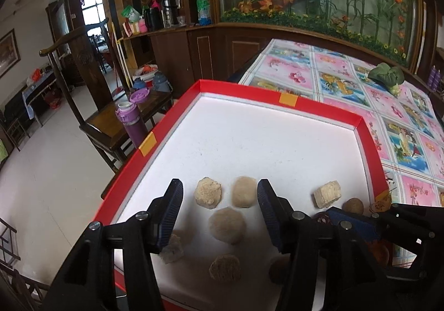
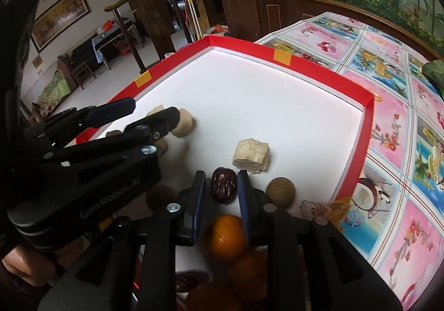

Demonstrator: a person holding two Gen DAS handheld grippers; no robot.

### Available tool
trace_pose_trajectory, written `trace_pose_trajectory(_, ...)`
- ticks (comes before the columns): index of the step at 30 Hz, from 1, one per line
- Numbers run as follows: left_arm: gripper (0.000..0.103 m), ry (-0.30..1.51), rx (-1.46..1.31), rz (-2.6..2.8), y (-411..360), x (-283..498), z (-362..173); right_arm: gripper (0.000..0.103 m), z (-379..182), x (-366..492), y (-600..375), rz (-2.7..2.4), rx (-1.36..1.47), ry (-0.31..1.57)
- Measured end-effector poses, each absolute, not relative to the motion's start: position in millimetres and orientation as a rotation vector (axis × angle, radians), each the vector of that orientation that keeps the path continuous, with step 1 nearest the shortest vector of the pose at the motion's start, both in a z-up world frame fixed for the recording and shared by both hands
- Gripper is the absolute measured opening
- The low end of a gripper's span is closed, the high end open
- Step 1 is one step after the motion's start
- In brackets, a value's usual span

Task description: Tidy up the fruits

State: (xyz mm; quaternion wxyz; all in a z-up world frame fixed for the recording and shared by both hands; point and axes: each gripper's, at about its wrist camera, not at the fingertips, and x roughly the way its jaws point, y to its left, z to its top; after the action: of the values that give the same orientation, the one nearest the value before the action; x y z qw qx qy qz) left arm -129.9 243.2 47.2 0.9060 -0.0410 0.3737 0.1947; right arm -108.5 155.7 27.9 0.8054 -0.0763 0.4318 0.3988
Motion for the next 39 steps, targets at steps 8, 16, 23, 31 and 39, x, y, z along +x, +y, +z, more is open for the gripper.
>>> trace_pose_trajectory(8,0.079,0.667,-0.056,0.442,229.7,-143.9,75.0,0.039,52.9,-117.9,125.6,0.833,-0.113,0.809)
trace_pose_trajectory(16,0.085,0.563,-0.084,0.463,213.5,-164.7,108.6,0.046,85.6,-130.2,82.3,0.769,-0.052,0.681)
trace_pose_trajectory(23,0.09,0.512,-0.108,0.452,192.4,-185.7,136.0,0.071,125.3,-158.1,38.9,0.709,0.007,0.537)
trace_pose_trajectory(31,0.103,0.386,0.005,0.474,152.9,-228.0,159.0,0.102,151.6,-209.8,0.6,0.676,0.077,0.403)
trace_pose_trajectory(39,0.103,0.373,0.035,0.396,129.9,-259.7,168.3,0.103,155.5,-243.4,-33.6,0.631,0.178,0.39)
